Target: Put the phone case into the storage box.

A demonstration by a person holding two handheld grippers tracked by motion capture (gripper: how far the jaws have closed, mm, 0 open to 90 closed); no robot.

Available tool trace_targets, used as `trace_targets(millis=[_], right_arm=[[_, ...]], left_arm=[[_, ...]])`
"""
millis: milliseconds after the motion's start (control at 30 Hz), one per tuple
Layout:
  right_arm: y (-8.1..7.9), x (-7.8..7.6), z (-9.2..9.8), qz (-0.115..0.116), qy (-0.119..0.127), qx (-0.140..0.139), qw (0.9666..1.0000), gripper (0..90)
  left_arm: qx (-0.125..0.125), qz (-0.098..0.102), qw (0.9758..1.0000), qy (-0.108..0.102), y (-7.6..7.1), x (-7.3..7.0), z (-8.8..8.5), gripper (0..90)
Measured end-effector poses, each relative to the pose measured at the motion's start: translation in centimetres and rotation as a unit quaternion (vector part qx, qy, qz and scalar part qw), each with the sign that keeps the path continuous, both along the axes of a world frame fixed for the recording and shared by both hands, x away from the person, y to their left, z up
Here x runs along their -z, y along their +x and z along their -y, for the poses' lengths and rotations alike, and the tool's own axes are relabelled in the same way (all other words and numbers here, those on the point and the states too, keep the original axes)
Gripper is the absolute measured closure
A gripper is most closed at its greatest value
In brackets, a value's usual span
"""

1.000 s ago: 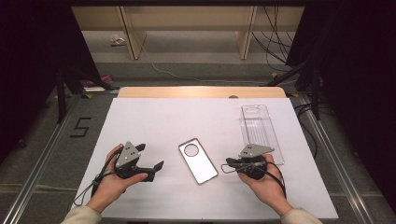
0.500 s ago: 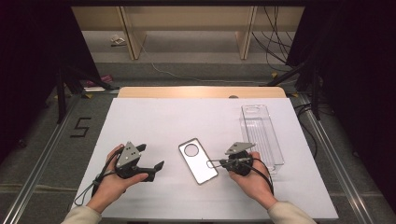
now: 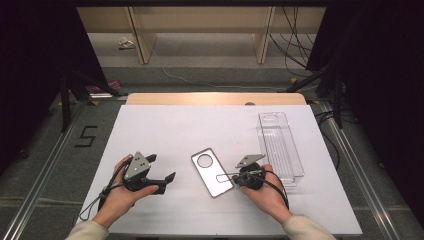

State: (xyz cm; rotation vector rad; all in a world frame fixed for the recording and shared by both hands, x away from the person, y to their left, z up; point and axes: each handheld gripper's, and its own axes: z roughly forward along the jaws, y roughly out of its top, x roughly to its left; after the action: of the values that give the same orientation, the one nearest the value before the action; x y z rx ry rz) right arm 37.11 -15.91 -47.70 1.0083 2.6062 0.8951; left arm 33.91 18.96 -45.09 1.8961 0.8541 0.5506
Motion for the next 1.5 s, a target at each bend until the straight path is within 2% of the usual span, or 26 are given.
trace_targets(millis=[200, 633, 833, 1100, 1500], right_arm=[[-0.1, 0.1, -0.2, -0.011, 0.001, -0.004, 0.9999, 90.0], [-1.0, 0.1, -1.1, -0.019, 0.005, -0.023, 0.9995, 90.0], [-1.6, 0.2, -2.0, -0.018, 0.002, -0.045, 0.9988, 90.0], [-2.2, 0.2, -2.9, -0.016, 0.000, -0.059, 0.9981, 90.0], [-2.3, 0.2, -3.1, -0.016, -0.003, -0.063, 0.9979, 90.0]], left_arm=[[0.000, 0.000, 1.0000, -0.001, 0.0, 0.0, 0.0, 11.0], [0.000, 0.002, 1.0000, -0.001, 0.0, 0.0, -0.1, 11.7], [0.000, 0.002, 1.0000, -0.001, 0.0, 0.0, -0.1, 12.0], [0.001, 0.002, 1.0000, -0.001, 0.0, -0.1, -0.1, 12.4], [0.000, 0.003, 1.0000, -0.002, 0.0, -0.1, -0.1, 12.7]])
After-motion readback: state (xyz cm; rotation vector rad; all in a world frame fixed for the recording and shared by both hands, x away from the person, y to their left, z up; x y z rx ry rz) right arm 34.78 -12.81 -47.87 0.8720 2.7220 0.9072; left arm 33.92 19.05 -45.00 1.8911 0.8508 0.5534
